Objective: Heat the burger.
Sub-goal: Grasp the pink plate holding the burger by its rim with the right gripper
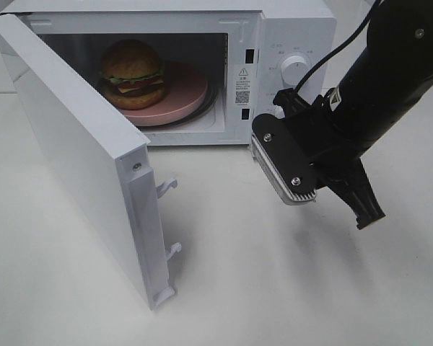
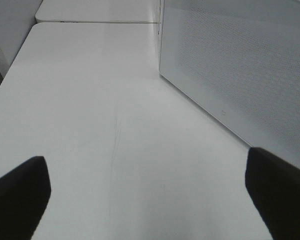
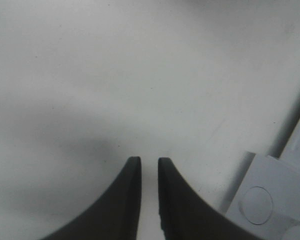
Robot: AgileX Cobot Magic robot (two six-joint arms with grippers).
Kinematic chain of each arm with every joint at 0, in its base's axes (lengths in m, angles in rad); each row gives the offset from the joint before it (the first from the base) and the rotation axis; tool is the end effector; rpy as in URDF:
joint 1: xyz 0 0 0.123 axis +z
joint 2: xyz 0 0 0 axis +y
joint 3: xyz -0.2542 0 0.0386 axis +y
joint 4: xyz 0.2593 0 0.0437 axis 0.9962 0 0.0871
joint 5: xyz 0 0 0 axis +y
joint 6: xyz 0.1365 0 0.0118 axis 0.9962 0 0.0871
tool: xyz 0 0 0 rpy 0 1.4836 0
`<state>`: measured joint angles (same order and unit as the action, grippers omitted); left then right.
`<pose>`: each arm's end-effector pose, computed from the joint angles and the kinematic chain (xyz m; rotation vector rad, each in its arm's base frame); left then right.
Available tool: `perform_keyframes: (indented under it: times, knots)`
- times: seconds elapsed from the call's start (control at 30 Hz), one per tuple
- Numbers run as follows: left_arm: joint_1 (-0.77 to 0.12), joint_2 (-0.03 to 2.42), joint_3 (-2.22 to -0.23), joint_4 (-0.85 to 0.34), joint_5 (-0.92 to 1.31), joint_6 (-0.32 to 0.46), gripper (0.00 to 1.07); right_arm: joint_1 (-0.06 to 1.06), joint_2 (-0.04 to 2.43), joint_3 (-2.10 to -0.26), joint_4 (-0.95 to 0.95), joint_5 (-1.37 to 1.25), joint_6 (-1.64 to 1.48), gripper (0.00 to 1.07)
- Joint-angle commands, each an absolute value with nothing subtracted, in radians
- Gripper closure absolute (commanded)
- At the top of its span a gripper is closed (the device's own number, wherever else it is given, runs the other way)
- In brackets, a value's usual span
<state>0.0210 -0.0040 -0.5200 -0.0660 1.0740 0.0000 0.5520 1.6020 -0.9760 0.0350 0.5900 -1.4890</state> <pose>0.0708 -0.0065 0.2671 -0.0168 2.0324 -0.0656 0.2887 0.1810 0.1355 -2.3052 1.4538 -0.2449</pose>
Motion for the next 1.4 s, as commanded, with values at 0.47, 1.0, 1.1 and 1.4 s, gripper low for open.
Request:
perform_keyframes:
  times: [0.47, 1.0, 1.1, 1.4]
  knots:
    - [0.022, -0.022, -0.517, -0.072, 1.066, 0.000, 0.09, 0.620, 1.592, -0.984, -0.047, 0.460, -1.344, 0.07]
    - [0.022, -0.022, -0.517, -0.072, 1.066, 0.000, 0.09, 0.620, 1.750, -1.198, -0.119, 0.453, -1.240, 0.12]
    - [0.022, -0.022, -0.517, -0.072, 1.066, 0.000, 0.09, 0.620, 1.798, -1.254, -0.120, 0.444, -1.209, 0.13]
    - [0.022, -0.022, -0.517, -0.072, 1.066, 0.000, 0.09, 0.632, 1.879, -1.347, -0.129, 0.442, -1.192, 0.14]
